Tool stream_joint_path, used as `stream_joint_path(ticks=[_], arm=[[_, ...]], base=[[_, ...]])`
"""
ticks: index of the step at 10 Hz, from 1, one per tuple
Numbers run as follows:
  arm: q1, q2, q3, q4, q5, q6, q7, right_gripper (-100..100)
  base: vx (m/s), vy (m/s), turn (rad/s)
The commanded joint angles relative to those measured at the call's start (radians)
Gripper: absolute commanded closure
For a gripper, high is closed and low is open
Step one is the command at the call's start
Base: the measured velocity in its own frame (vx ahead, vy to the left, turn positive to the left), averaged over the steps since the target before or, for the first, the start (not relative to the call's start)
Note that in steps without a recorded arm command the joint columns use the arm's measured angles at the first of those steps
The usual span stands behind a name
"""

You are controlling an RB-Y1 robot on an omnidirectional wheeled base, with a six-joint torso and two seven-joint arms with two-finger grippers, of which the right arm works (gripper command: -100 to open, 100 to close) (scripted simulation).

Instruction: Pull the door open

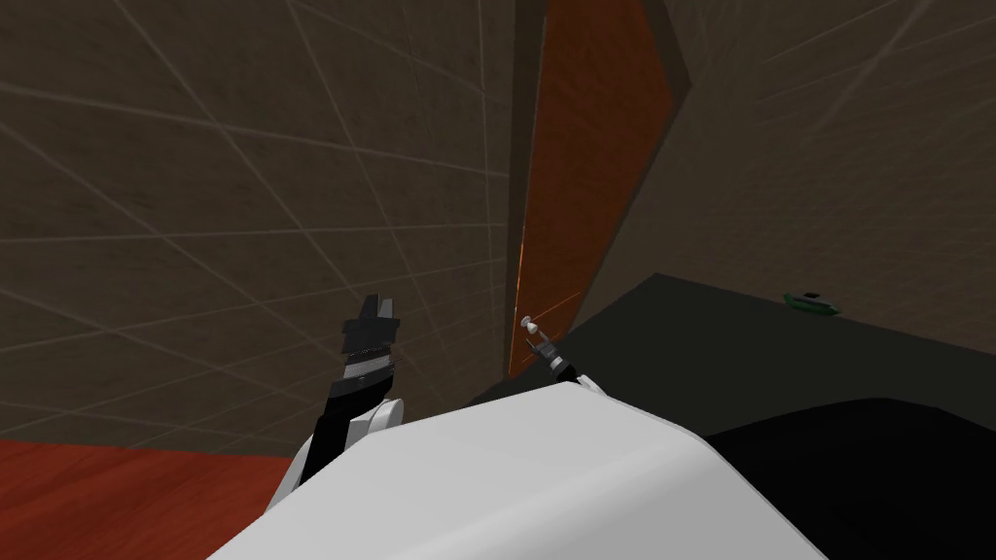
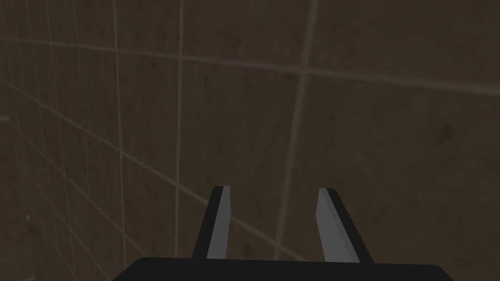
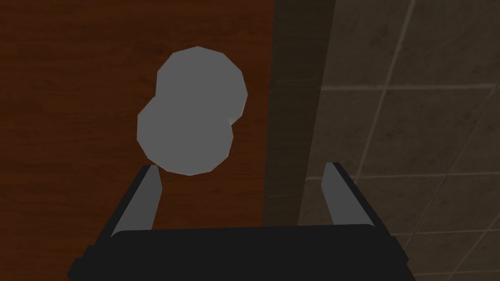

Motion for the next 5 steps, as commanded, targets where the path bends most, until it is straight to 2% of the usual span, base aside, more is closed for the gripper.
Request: stream_joint_path(ticks=[1, 4, 5], arm=[[-0.027, -0.010, -0.005, 0.048, -0.035, -0.008, 0.018, -100], [-0.057, -0.027, -0.010, 0.103, -0.090, -0.012, 0.040, -100], [-0.058, -0.023, -0.009, 0.105, -0.078, -0.018, 0.036, -100]], base=[[0.076, 0.004, 0.187], [0.078, -0.019, 0.169], [0.041, -0.017, 0.035]])
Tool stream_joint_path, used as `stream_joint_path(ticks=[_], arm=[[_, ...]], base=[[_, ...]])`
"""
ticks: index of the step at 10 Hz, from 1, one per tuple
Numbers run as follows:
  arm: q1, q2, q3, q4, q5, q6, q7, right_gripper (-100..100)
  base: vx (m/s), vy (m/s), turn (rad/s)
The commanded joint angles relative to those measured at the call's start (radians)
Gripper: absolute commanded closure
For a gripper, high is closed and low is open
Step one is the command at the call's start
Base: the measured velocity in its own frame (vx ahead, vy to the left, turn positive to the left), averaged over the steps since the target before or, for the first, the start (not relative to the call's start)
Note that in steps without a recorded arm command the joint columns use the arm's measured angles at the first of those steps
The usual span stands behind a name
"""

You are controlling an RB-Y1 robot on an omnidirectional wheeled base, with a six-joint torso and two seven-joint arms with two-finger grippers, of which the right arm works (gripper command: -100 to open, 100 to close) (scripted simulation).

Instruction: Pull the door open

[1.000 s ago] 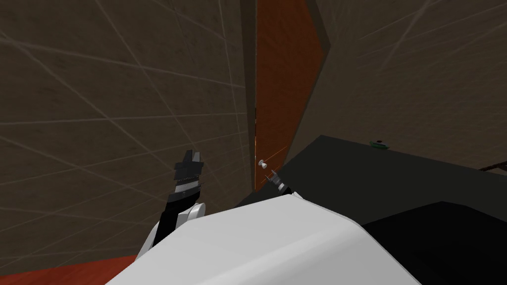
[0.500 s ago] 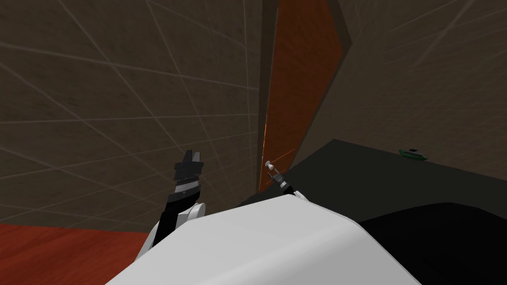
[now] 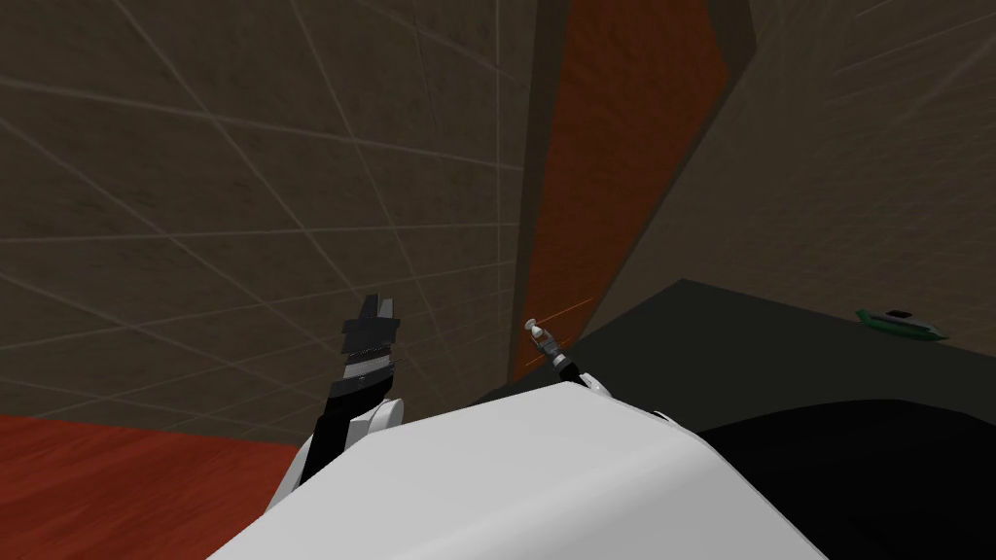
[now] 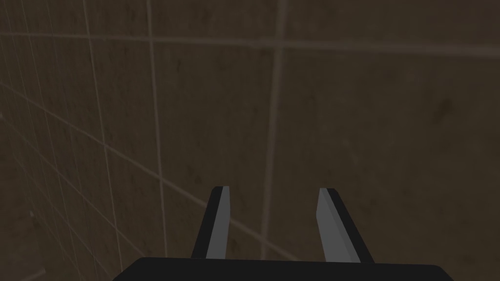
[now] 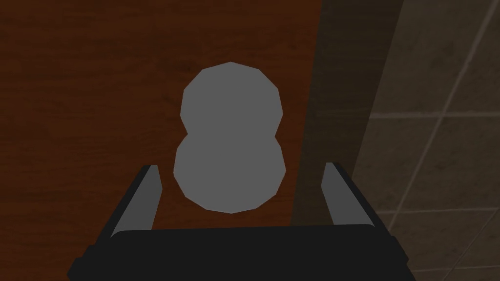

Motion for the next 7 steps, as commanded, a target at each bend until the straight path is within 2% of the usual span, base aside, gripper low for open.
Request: stream_joint_path(ticks=[1, 6, 7], arm=[[0.002, 0.001, 0.000, -0.002, 0.002, 0.000, -0.002, 100], [0.002, 0.001, 0.000, -0.002, 0.002, 0.000, -0.002, 100], [-0.001, -0.003, 0.001, -0.002, -0.012, 0.004, -0.034, 100]], base=[[-0.003, -0.002, -0.039], [-0.005, 0.000, 0.000], [-0.030, -0.020, 0.090]])
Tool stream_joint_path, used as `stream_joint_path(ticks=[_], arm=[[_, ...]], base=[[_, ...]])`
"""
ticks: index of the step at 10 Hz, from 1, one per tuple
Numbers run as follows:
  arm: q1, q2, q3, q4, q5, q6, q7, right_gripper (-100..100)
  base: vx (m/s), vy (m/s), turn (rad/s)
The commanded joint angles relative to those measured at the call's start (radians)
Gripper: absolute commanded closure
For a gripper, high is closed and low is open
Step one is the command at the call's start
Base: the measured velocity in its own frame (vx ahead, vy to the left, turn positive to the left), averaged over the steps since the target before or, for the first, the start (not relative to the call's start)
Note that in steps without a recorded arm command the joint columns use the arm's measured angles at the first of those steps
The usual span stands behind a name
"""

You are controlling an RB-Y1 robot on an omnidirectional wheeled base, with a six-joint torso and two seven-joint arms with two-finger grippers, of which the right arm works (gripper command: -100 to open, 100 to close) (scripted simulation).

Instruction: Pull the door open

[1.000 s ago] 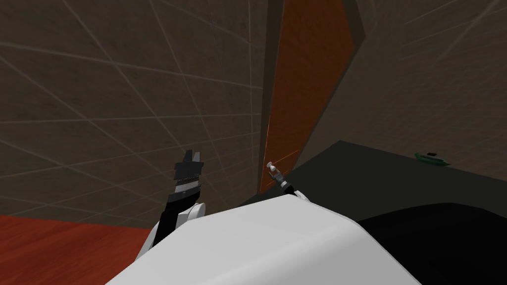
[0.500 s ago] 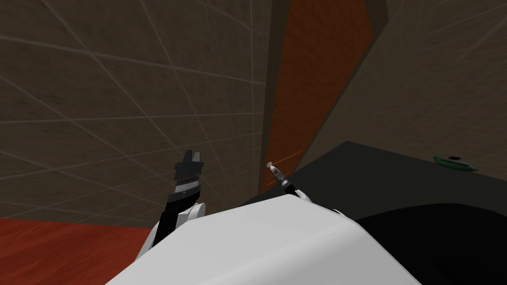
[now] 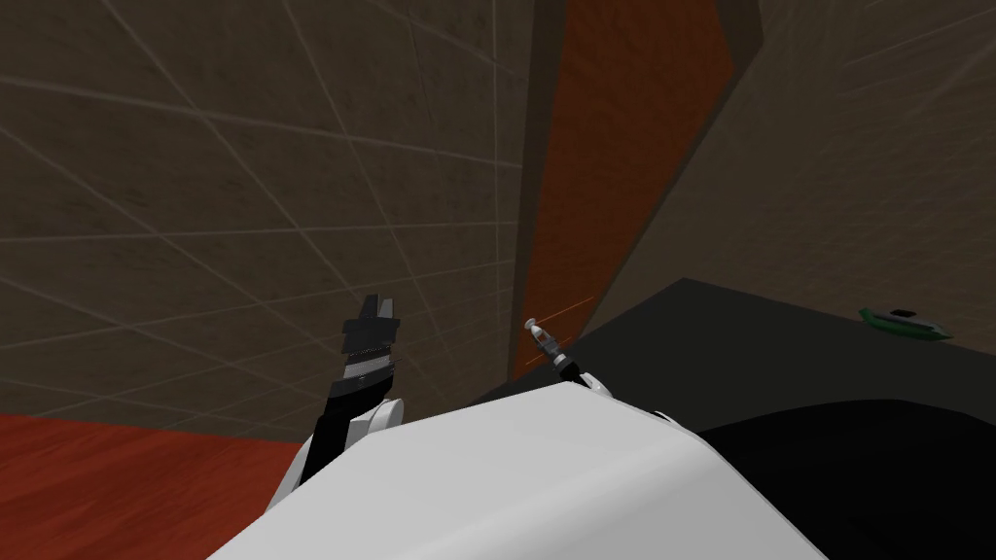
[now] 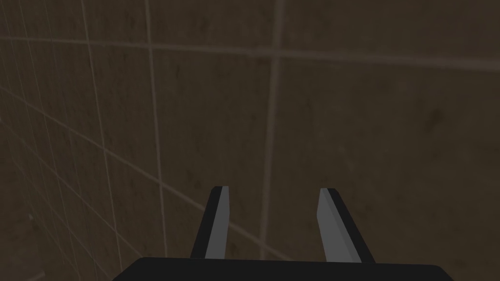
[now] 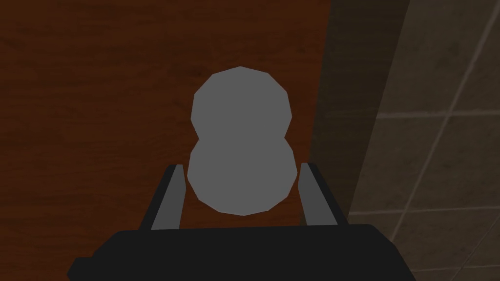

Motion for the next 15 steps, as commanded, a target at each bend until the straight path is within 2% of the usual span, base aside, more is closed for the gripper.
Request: stream_joint_path(ticks=[1, 10, 15], arm=[[-0.003, 0.002, 0.005, 0.002, -0.013, 0.000, -0.038, 100], [-0.007, 0.001, 0.026, 0.001, -0.084, 0.012, -0.223, 100], [-0.010, 0.001, 0.040, 0.000, -0.135, 0.021, -0.362, 100]], base=[[-0.065, -0.032, 0.105], [-0.050, -0.027, 0.082], [-0.053, -0.032, 0.089]])
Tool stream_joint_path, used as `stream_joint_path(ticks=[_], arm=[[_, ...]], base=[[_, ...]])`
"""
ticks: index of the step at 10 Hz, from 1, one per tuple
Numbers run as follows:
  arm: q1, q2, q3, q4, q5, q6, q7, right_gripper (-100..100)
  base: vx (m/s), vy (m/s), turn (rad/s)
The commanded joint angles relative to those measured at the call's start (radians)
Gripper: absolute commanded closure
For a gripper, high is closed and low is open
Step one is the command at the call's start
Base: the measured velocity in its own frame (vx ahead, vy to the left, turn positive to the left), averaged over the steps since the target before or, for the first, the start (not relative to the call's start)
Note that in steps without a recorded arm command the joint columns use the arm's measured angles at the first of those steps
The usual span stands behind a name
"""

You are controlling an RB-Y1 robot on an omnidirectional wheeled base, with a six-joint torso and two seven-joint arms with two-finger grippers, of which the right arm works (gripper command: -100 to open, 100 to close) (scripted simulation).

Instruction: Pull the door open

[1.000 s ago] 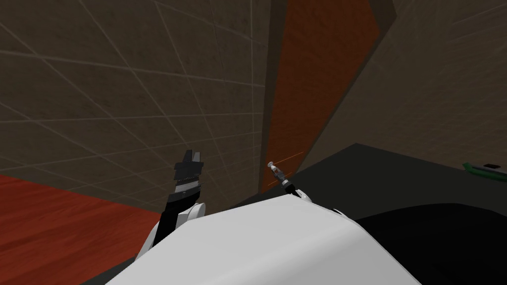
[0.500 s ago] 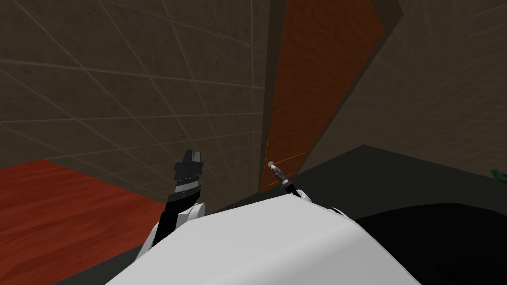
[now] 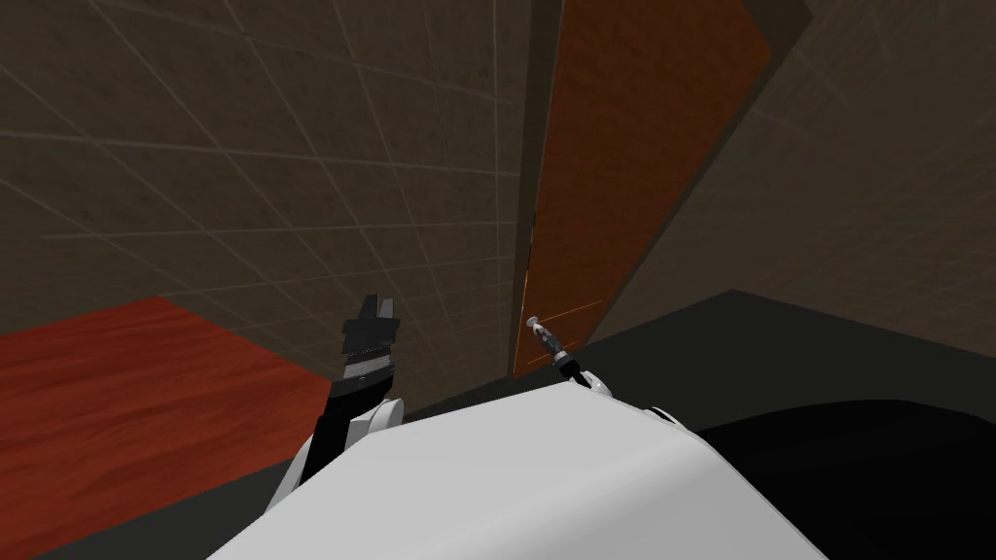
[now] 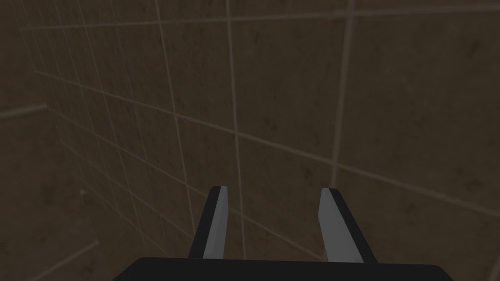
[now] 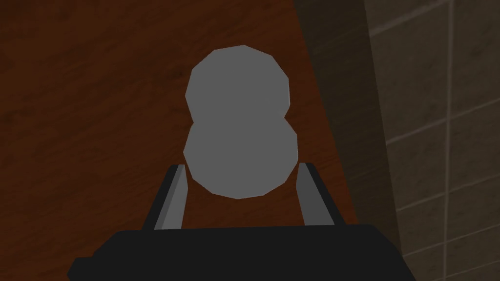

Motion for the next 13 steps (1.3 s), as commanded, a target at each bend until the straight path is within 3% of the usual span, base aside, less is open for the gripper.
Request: stream_joint_path(ticks=[1, 13], arm=[[0.005, 0.012, 0.015, 0.001, -0.012, -0.002, -0.050, 100], [-0.001, 0.011, 0.044, -0.001, -0.111, 0.015, -0.335, 100]], base=[[-0.056, -0.027, 0.088], [-0.037, -0.026, 0.061]])
